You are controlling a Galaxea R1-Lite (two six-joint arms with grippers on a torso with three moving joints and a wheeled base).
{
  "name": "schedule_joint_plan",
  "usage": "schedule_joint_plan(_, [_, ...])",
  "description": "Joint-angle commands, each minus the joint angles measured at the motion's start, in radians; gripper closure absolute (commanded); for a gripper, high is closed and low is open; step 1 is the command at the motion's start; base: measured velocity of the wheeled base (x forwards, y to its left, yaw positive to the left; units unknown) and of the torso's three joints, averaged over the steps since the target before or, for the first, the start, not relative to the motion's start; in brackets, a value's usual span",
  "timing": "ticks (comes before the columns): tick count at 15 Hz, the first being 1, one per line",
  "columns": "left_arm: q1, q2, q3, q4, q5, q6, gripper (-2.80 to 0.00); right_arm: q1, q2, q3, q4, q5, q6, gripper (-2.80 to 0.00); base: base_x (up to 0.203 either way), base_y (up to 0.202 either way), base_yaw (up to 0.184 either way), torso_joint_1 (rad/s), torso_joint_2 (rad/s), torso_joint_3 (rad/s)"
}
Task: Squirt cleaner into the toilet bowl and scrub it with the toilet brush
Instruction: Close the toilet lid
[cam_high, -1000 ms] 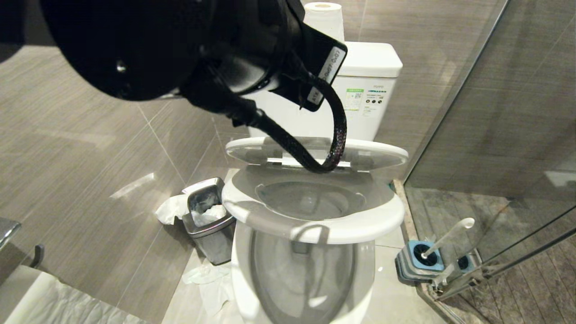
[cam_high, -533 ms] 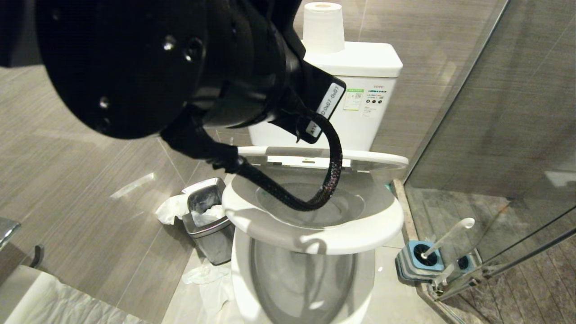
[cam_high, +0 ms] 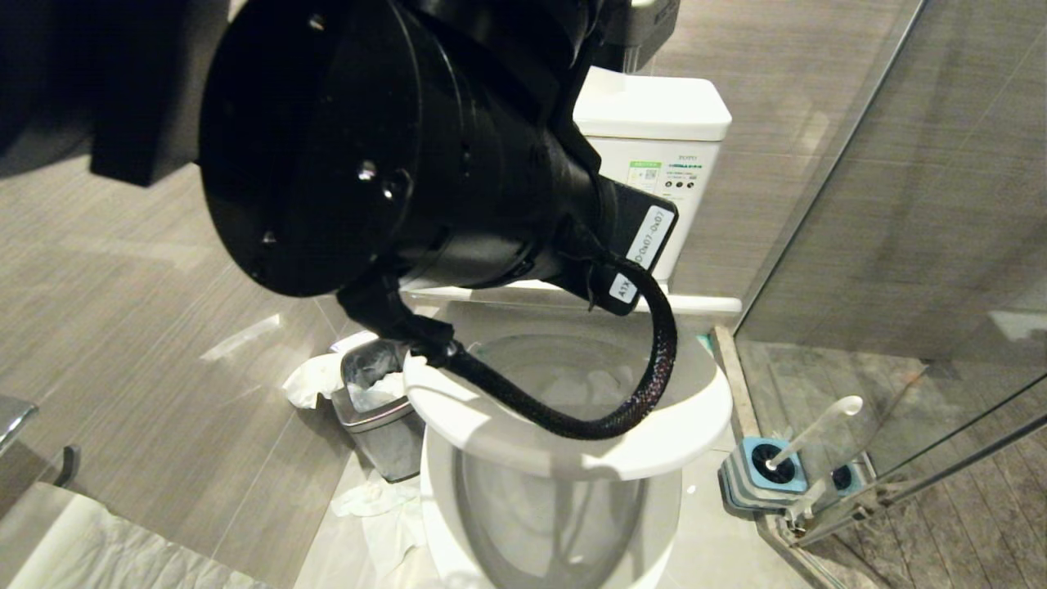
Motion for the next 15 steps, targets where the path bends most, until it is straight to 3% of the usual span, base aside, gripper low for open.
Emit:
schedule_joint_plan(1, [0.008,0.016,0.000,0.038,-0.023,-0.028,0.00,0.001,0.001,0.000,0.000,0.000,0.000,0.00,0.000,0.000,0.000,0.000,0.00,0.000])
schedule_joint_plan(5, [0.014,0.015,0.021,0.154,-0.032,-0.104,0.00,-0.001,0.001,0.000,0.000,0.000,0.000,0.00,0.000,0.000,0.000,0.000,0.00,0.000])
schedule_joint_plan(10, [0.015,0.011,0.097,0.158,-0.055,-0.177,0.00,0.001,0.001,0.000,0.000,0.000,0.000,0.00,0.000,0.000,0.000,0.000,0.00,0.000])
schedule_joint_plan(12, [0.006,0.011,0.134,0.167,-0.060,-0.237,0.00,0.001,0.001,0.000,0.000,0.000,0.000,0.00,0.000,0.000,0.000,0.000,0.00,0.000])
schedule_joint_plan(15, [0.005,0.018,0.137,0.217,-0.174,-0.328,0.00,0.001,0.001,0.000,0.000,0.000,0.000,0.00,0.000,0.000,0.000,0.000,0.00,0.000])
